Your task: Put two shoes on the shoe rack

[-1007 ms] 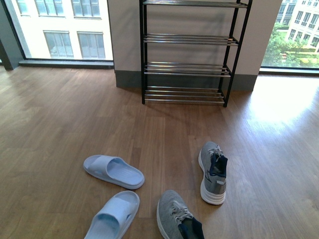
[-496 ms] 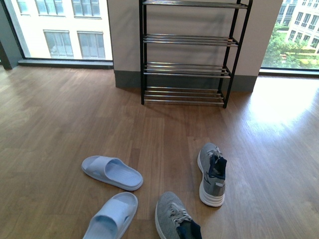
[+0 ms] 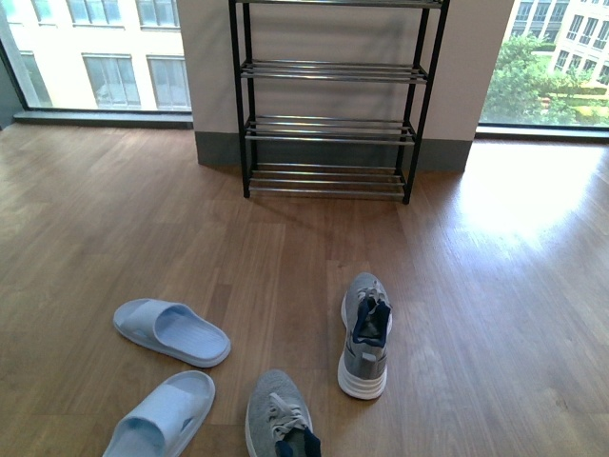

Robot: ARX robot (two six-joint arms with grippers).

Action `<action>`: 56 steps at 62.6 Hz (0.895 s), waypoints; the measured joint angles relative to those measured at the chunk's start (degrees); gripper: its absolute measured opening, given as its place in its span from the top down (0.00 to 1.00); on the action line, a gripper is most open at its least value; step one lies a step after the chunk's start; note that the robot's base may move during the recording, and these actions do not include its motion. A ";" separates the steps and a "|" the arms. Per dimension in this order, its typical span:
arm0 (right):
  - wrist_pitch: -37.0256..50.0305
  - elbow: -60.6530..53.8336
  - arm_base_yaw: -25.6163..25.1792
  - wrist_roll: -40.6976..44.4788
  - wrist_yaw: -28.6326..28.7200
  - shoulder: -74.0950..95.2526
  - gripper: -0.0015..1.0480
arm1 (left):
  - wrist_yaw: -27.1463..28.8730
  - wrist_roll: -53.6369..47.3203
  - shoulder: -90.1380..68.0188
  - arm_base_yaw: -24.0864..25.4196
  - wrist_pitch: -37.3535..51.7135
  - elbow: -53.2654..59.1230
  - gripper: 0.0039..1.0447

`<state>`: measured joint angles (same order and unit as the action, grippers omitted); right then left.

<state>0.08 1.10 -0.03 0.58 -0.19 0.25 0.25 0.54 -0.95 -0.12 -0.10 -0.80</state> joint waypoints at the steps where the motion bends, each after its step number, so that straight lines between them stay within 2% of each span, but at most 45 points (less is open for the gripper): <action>1: 0.00 0.00 0.00 0.00 0.02 0.02 0.09 | 1.64 1.60 -0.59 -0.55 -1.31 -0.33 0.09; 5: 0.00 0.00 0.00 0.00 0.15 0.00 0.09 | 8.26 12.57 -5.20 -3.72 -10.84 -3.43 0.09; 10: 0.00 0.00 0.00 0.00 0.15 0.02 0.09 | 4.04 24.20 -10.67 -5.18 -10.86 -4.11 0.09; 15: 0.00 0.00 0.00 0.00 0.15 0.02 0.09 | 1.36 33.07 -20.94 -7.67 -4.20 -5.42 0.09; 20: 0.00 0.00 0.00 0.00 0.15 0.02 0.09 | 1.25 39.30 -41.62 -10.49 10.32 -9.09 0.09; 25: 0.00 0.00 0.00 0.00 0.15 0.02 0.09 | 0.22 41.79 -56.70 -13.27 17.70 -13.22 0.09; 30: 0.00 0.00 0.00 0.00 0.15 0.02 0.09 | 0.09 42.84 -69.13 -15.78 20.44 -17.27 0.09; 41: 0.00 0.00 0.00 0.00 0.17 0.02 0.09 | -0.83 42.16 -92.17 -21.16 19.34 -27.08 0.09; 56: 0.00 0.00 0.00 0.00 0.15 0.02 0.09 | -3.72 37.88 -114.36 -22.93 15.50 -41.99 0.09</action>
<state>0.08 1.10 -0.03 0.58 -0.03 0.27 -3.46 38.41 -115.31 -23.05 15.40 -42.78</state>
